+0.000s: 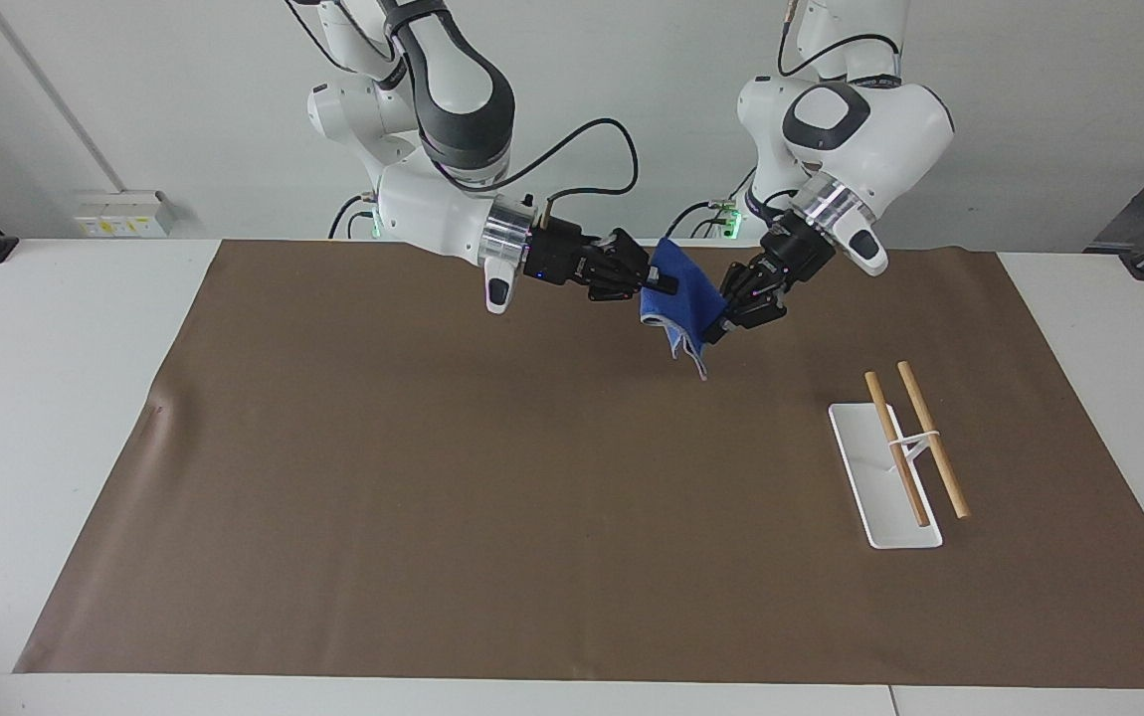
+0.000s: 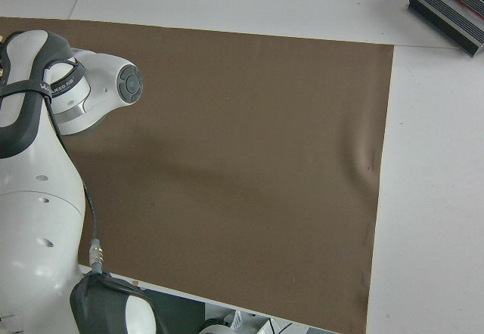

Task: Right arm passes towel to left arm to hang
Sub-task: 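Grasp the towel with the left gripper while the right gripper releases it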

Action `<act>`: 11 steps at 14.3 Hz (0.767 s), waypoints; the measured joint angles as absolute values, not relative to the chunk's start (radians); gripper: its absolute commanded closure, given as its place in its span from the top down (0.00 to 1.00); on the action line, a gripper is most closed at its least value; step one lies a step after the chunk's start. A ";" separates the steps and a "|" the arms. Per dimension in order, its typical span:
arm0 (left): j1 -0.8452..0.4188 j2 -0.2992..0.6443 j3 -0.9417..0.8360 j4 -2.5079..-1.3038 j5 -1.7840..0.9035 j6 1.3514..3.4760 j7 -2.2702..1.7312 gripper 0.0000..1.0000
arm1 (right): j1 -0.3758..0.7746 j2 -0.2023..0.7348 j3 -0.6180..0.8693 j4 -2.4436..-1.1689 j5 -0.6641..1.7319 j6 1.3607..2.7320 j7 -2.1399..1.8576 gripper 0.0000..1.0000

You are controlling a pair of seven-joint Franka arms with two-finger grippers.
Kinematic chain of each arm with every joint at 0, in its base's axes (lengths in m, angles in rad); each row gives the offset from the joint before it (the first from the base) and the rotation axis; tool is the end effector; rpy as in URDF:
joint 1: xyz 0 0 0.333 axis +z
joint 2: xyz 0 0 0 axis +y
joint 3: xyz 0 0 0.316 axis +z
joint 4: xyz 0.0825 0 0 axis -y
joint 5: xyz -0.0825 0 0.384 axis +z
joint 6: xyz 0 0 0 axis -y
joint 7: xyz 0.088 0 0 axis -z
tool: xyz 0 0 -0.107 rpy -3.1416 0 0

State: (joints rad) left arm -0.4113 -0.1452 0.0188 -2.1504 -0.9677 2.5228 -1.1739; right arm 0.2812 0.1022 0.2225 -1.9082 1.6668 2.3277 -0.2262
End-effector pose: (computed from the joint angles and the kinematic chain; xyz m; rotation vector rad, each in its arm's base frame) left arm 0.5082 -0.2014 0.5176 1.7030 1.5101 -0.2339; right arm 0.5382 0.3114 0.4951 -1.7476 0.3572 -0.0368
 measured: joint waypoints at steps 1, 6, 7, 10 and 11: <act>-0.411 -0.145 0.021 -2.150 -0.968 2.523 -1.174 0.00 | 0.281 0.102 0.222 -1.908 1.667 2.329 -0.226 0.54; -0.393 -0.144 0.032 -2.150 -0.944 2.522 -1.169 0.00 | 0.282 0.102 0.223 -1.908 1.614 2.439 -0.226 1.00; -0.391 -0.143 0.032 -2.150 -0.911 2.522 -1.168 0.00 | 0.281 0.102 0.223 -1.909 1.539 2.449 -0.226 1.00; -0.389 -0.140 0.031 -2.150 -0.738 2.522 -1.169 0.00 | 0.265 0.107 0.219 -1.914 1.241 2.486 -0.216 1.00; -0.388 -0.136 0.031 -2.150 -0.681 2.522 -1.170 0.00 | 0.252 0.111 0.218 -1.915 1.142 2.497 -0.211 1.00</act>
